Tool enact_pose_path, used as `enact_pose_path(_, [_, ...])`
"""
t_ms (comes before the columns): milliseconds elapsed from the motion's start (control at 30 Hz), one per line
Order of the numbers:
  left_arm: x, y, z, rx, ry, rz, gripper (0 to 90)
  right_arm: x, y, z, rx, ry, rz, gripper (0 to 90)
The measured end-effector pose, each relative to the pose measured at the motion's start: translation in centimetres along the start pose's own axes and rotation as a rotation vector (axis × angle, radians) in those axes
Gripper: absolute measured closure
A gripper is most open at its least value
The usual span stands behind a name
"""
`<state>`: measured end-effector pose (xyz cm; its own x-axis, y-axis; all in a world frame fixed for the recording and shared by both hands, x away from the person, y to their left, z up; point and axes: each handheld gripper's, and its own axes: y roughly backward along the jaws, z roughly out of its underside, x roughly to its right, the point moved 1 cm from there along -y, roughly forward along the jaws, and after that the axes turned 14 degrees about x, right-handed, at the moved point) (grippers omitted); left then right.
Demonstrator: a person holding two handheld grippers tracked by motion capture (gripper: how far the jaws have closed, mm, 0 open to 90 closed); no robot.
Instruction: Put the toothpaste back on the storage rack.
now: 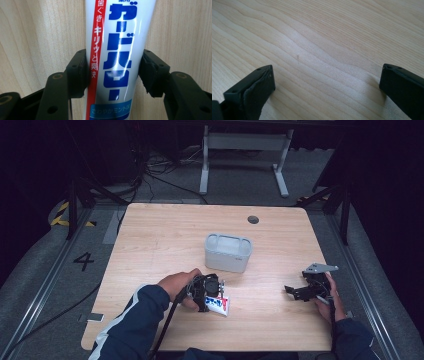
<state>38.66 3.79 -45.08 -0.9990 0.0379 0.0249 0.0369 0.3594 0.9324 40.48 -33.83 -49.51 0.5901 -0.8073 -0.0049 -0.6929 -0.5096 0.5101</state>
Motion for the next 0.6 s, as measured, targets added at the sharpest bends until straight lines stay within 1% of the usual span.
enact_pose_path(100, [0.01,0.00,-0.06,-0.004,-0.002,-0.001,48.2,0.00,0.00,0.00,0.000,0.000,0.000,0.2])
enact_pose_path(133, [0.12,0.01,-0.19,-0.018,-0.008,-0.007,49.3,0.00,0.00,0.00,0.000,0.000,0.000,0.2])
enact_pose_path(200, [0.19,-0.02,-0.24,-0.017,-0.012,-0.015,50.9,0.00,0.00,0.00,0.000,0.000,0.000,0.2])
enact_pose_path(267, [0.18,0.10,-0.31,-0.027,-0.019,-0.017,52.4,0.00,-0.01,-0.01,0.000,0.000,-0.002,0.2])
enact_pose_path(400, [0.16,0.29,-0.20,-0.012,-0.005,-0.018,55.0,0.00,-0.06,-0.03,-0.001,0.002,-0.004,0.2])
enact_pose_path(433, [0.13,0.28,-0.12,0.002,-0.003,-0.024,55.6,0.00,-0.06,-0.03,-0.001,0.003,-0.004,0.2])
enact_pose_path(467, [0.03,0.37,-0.13,-0.002,-0.002,-0.023,56.0,0.00,-0.06,-0.03,-0.001,0.003,-0.005,0.2])
enact_pose_path(500, [-0.01,0.35,-0.06,0.016,0.004,-0.032,56.3,-0.01,-0.07,-0.04,-0.001,0.003,-0.006,0.2])
enact_pose_path(533, [-0.06,0.43,-0.08,0.014,0.003,-0.035,56.7,-0.01,-0.07,-0.04,-0.001,0.003,-0.006,0.2])
enact_pose_path(567, [-0.04,0.45,0.00,0.028,0.016,-0.047,57.0,-0.01,-0.07,-0.04,-0.001,0.003,-0.006,0.2])
enact_pose_path(600, [-0.07,0.48,0.04,0.033,0.012,-0.048,57.3,-0.01,-0.07,-0.04,-0.001,0.003,-0.006,0.2])
